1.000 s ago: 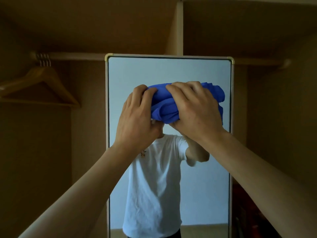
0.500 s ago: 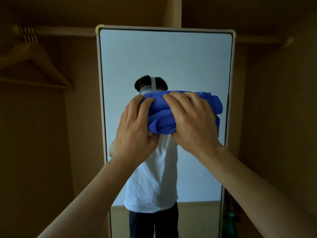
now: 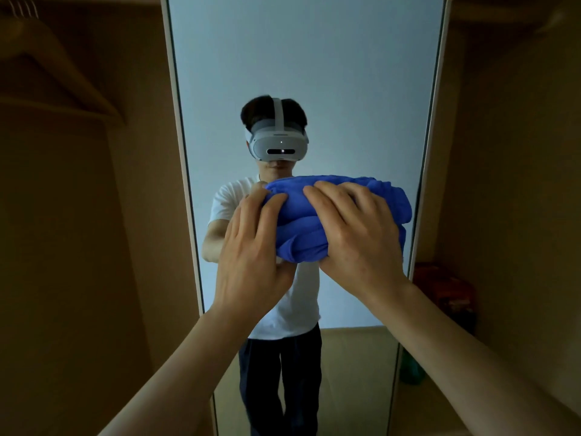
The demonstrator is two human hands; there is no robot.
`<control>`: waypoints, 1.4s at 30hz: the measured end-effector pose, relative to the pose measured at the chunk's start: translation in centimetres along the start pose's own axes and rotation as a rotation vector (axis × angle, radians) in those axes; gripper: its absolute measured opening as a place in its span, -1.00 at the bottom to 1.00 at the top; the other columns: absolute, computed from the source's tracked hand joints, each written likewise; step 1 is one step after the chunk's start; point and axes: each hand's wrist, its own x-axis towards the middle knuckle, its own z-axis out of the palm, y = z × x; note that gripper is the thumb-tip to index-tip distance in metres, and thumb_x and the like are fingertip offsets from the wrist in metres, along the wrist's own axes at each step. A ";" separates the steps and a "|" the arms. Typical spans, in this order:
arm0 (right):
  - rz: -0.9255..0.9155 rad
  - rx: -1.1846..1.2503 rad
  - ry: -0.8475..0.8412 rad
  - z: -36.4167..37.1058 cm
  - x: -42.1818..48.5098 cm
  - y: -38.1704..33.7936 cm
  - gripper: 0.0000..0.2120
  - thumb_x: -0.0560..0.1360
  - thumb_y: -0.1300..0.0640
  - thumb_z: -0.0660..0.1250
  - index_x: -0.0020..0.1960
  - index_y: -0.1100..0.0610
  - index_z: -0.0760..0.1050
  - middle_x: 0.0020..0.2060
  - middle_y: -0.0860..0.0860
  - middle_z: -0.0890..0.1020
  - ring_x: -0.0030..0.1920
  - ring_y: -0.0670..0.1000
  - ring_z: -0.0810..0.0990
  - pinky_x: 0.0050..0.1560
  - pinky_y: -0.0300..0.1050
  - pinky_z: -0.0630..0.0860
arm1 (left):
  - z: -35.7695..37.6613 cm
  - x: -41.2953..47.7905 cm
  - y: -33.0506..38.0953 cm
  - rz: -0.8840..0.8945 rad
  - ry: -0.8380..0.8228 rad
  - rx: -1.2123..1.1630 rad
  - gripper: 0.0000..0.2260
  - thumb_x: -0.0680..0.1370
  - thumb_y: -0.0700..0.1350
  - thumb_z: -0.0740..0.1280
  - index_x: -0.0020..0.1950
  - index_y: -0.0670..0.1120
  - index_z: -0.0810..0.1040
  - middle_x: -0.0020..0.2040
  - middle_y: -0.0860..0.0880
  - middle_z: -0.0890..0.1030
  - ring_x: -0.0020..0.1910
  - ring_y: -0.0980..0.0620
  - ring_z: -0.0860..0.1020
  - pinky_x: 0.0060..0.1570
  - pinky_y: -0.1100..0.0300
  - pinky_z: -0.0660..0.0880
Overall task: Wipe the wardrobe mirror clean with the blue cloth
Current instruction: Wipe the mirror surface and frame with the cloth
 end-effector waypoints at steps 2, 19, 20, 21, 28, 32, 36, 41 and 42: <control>-0.003 0.009 -0.021 0.0 -1.2 -0.3 -0.51 0.46 0.07 0.38 0.35 0.18 0.50 0.27 0.10 0.60 0.22 0.17 0.52 0.20 0.10 0.42 | 0.4 -1.2 0.1 -0.011 -0.015 -0.006 -0.43 0.42 -0.22 0.45 0.41 -0.29 0.44 0.40 -0.27 0.42 0.39 -0.24 0.43 0.34 -0.16 0.45; 0.037 0.066 -0.187 1.5 -11.9 -3.0 -0.49 0.52 -0.03 0.39 0.41 0.15 0.46 0.33 0.07 0.55 0.27 0.14 0.49 0.22 0.07 0.38 | 3.0 -11.3 1.2 -0.175 -0.224 -0.002 -0.45 0.47 -0.11 0.34 0.44 -0.27 0.43 0.44 -0.26 0.40 0.44 -0.27 0.39 0.33 -0.18 0.45; 0.037 0.069 -0.189 1.6 -12.5 -3.2 -0.50 0.53 -0.01 0.37 0.41 0.14 0.46 0.33 0.07 0.55 0.27 0.14 0.49 0.22 0.07 0.38 | 3.1 -11.8 1.3 -0.186 -0.233 -0.001 -0.45 0.48 -0.09 0.31 0.44 -0.27 0.43 0.44 -0.26 0.40 0.43 -0.27 0.40 0.33 -0.18 0.45; 0.037 0.072 -0.194 1.7 -13.0 -3.4 -0.52 0.54 0.01 0.36 0.42 0.14 0.46 0.33 0.07 0.55 0.27 0.14 0.49 0.22 0.07 0.38 | 3.2 -12.3 1.4 -0.196 -0.241 0.002 -0.45 0.48 -0.07 0.29 0.43 -0.28 0.43 0.43 -0.27 0.40 0.43 -0.27 0.40 0.33 -0.17 0.45; 0.042 0.097 -0.262 2.1 -16.6 -4.4 -0.51 0.52 0.04 0.39 0.42 0.13 0.46 0.34 0.07 0.55 0.28 0.14 0.49 0.24 0.07 0.38 | 4.3 -16.1 1.5 -0.233 -0.296 0.036 -0.41 0.40 -0.22 0.46 0.41 -0.27 0.44 0.42 -0.29 0.41 0.40 -0.26 0.41 0.33 -0.09 0.45; 0.030 0.111 -0.313 2.3 -18.9 -4.9 -0.51 0.52 0.07 0.40 0.42 0.14 0.47 0.35 0.08 0.55 0.29 0.17 0.51 0.23 0.08 0.40 | 4.9 -18.1 1.6 -0.242 -0.324 0.053 -0.43 0.41 -0.14 0.42 0.39 -0.27 0.44 0.40 -0.29 0.42 0.38 -0.26 0.42 0.34 -0.06 0.41; 0.024 0.130 -0.341 2.6 -21.2 -5.4 -0.54 0.55 0.10 0.36 0.43 0.13 0.46 0.36 0.08 0.54 0.29 0.18 0.52 0.23 0.09 0.40 | 5.6 -20.2 1.7 -0.271 -0.332 0.054 -0.46 0.45 -0.05 0.36 0.36 -0.30 0.47 0.36 -0.31 0.45 0.34 -0.29 0.46 0.32 -0.07 0.44; 0.021 0.153 -0.394 3.3 -25.1 -6.3 -0.48 0.48 0.13 0.45 0.43 0.13 0.47 0.35 0.08 0.55 0.28 0.17 0.52 0.21 0.09 0.42 | 6.9 -23.8 1.7 -0.310 -0.391 0.024 -0.46 0.43 -0.08 0.37 0.35 -0.29 0.44 0.35 -0.32 0.43 0.34 -0.32 0.46 0.28 -0.15 0.50; 0.019 0.162 -0.408 3.4 -26.0 -6.5 -0.47 0.48 0.13 0.46 0.43 0.13 0.47 0.35 0.08 0.55 0.28 0.16 0.52 0.21 0.09 0.43 | 7.1 -24.7 1.7 -0.320 -0.417 0.022 -0.44 0.41 -0.09 0.38 0.37 -0.27 0.42 0.37 -0.32 0.42 0.35 -0.31 0.45 0.28 -0.15 0.50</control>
